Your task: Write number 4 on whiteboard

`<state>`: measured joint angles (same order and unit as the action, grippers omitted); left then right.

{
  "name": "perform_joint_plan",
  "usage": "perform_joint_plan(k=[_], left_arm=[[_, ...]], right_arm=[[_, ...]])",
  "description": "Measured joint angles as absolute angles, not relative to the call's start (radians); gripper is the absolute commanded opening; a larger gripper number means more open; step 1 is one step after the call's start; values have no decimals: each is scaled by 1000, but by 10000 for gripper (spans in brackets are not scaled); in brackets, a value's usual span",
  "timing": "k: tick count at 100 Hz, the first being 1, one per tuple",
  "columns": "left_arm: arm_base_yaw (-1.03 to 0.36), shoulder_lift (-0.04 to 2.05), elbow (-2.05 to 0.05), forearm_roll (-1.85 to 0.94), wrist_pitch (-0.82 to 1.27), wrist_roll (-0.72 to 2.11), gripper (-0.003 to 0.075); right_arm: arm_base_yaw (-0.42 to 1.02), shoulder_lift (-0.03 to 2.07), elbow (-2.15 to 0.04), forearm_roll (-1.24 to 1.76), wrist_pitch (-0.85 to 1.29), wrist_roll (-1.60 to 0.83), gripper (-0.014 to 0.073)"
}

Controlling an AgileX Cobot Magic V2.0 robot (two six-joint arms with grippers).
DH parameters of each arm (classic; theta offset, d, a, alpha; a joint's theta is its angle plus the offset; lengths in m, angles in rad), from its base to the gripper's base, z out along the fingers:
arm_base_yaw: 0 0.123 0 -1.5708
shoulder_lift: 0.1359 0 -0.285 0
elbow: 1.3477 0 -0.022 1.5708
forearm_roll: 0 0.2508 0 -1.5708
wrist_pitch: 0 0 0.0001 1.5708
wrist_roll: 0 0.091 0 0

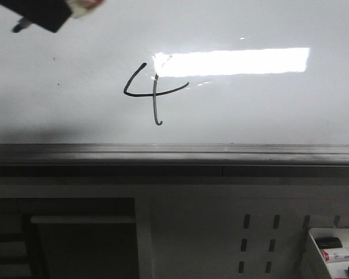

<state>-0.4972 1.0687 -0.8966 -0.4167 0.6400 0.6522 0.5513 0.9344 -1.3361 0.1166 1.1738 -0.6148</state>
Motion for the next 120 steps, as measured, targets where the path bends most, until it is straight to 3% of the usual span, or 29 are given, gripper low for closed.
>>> perform_joint_plan(k=[19,36,89,96,120], left_arm=[[-305,914,-642,-450,365,509,-20],[-179,928,-547,-533,220,487,-20],[-148,1151,-644,-557,200,486,-13],[-148,1151,-649,-557,204,486,38],[-148,1155,-650,-557,210,486,319]], right_arm=[[551,923,-1336,111,1178,-564,416],[551,923,-1336,110,1178,-558,416],[551,923,-1336,107,1186,-556,416],[551,923,-1336,107,1188,-556,416],[551,923,-1336,107,1189,-556,416]])
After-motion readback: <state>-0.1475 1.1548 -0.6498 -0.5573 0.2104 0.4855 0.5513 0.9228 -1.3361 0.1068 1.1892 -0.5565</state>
